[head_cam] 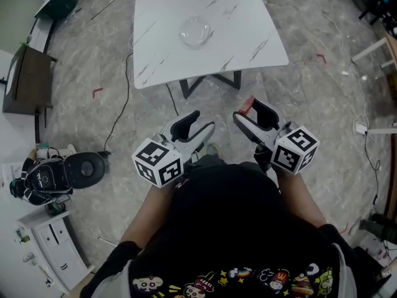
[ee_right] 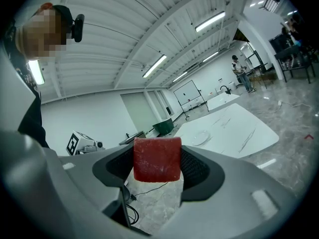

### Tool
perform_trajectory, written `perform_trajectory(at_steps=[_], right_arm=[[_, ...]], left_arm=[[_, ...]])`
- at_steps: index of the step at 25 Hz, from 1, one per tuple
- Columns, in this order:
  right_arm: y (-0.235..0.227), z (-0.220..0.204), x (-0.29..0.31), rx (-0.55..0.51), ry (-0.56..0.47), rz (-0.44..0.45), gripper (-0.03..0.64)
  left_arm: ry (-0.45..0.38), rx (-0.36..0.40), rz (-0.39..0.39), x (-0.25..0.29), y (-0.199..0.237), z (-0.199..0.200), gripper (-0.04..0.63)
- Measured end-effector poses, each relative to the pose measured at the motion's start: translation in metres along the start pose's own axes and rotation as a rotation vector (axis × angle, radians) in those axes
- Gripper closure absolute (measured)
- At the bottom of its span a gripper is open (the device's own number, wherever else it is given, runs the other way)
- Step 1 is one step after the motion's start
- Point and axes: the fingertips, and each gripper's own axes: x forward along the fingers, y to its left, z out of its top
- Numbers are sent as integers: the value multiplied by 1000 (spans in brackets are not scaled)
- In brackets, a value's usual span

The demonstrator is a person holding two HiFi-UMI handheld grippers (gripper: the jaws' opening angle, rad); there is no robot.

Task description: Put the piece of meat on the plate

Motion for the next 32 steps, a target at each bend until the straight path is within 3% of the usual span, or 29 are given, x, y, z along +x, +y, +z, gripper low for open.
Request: perform_trajectory(at_steps=[10, 19, 32], right_arm=[[-16, 13, 53, 6, 24, -25, 305], [-36, 29, 71, 17, 41, -31, 305], [-78, 57, 100, 6, 83, 58, 305]], left_arm=[[19, 2, 2, 4, 50, 19, 267], [23, -5, -7, 23, 67, 40, 267], [6, -24, 77, 61, 89, 63, 267]])
